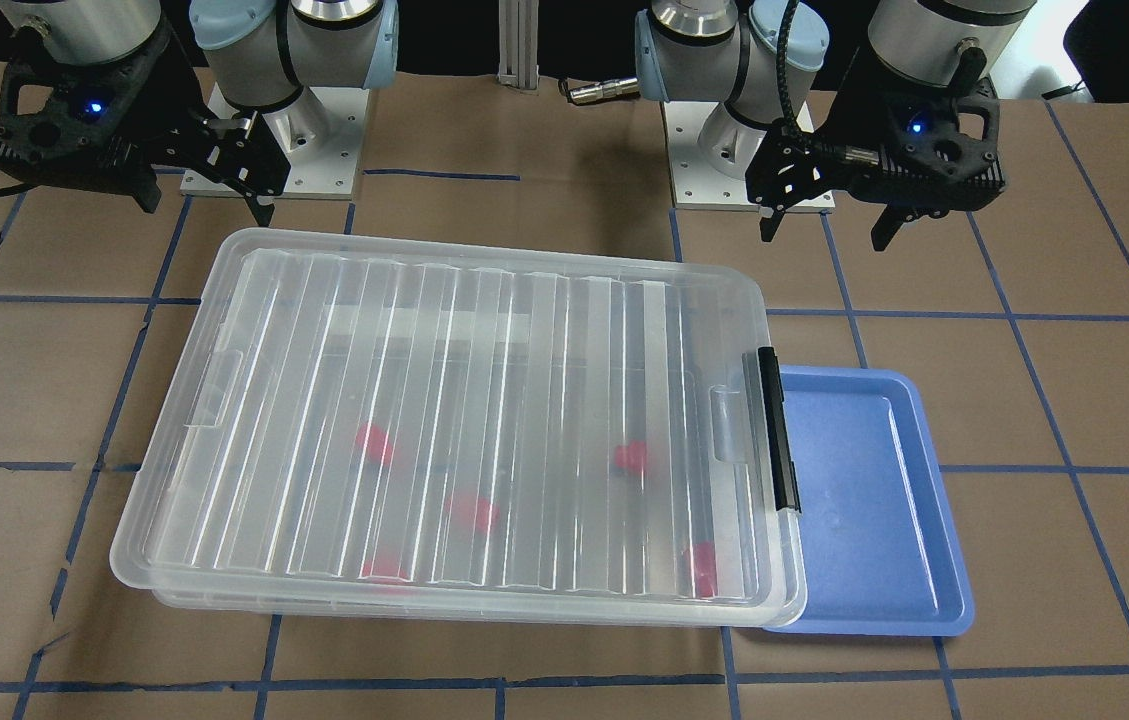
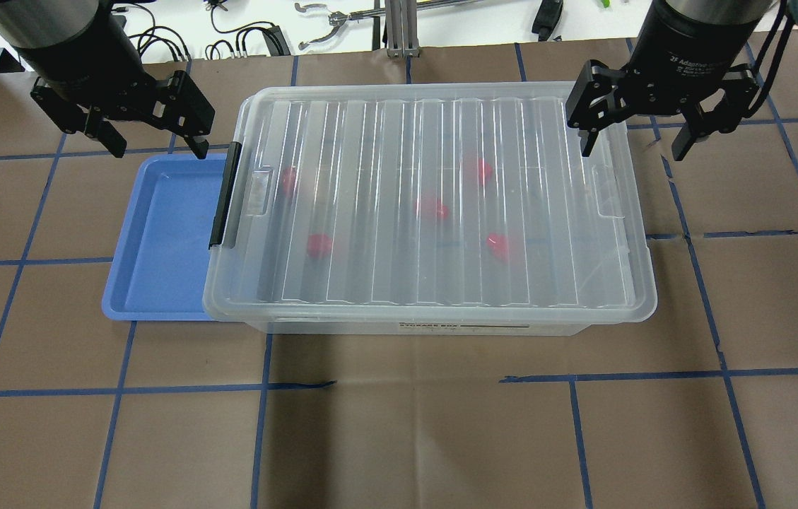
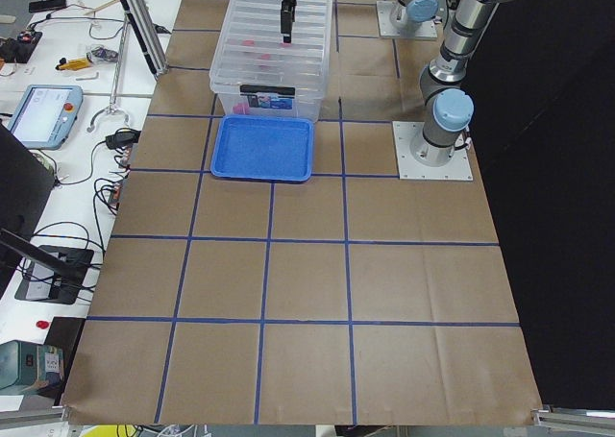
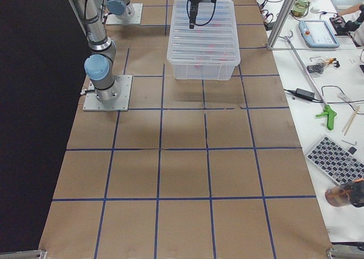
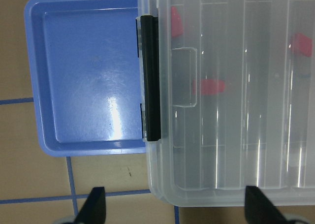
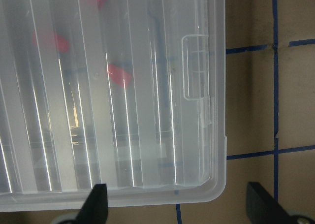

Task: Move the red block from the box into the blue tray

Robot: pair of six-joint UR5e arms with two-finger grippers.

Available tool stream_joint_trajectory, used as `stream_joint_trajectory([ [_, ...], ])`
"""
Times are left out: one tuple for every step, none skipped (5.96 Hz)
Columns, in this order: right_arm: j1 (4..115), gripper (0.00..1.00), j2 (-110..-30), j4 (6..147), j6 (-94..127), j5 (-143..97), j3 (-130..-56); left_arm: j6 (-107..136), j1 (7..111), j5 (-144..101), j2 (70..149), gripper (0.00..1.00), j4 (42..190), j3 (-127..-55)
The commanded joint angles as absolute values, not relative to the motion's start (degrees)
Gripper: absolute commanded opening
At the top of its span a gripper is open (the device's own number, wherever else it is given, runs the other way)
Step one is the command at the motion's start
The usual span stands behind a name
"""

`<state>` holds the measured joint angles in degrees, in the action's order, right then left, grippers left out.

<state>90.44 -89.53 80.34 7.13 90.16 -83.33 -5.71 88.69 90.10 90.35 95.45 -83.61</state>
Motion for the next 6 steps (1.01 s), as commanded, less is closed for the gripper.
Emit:
stream_joint_trajectory([
  [90.4,1.00,-89.6,80.4,7.1,90.2,-83.4,-5.7,88.7,90.1,90.4,0.98,95.4,-83.7],
  [90.4,1.00,-89.6,80.4,7.1,90.0,-83.5,-5.7,88.7,90.1,90.4,0.98,95.4,-83.7],
  [90.4,1.00,-89.6,80.4,7.1,90.0,-83.5,-5.7,88.7,90.1,90.3,0.98,95.4,-83.8],
  [90.4,1.00,-89.6,80.4,7.1,90.0,-83.6,-5.7,88.7,90.1,90.3,0.98,95.4,-83.8],
  [90.4,1.00,-89.6,80.3,7.1,90.0,-83.9,-5.7,88.8,90.0,90.4,0.98,95.4,-83.7],
  [90.4,1.00,-89.5,80.2,7.0,90.2,-84.2,-5.7,88.7,90.1,90.4,0.98,95.3,-83.8],
])
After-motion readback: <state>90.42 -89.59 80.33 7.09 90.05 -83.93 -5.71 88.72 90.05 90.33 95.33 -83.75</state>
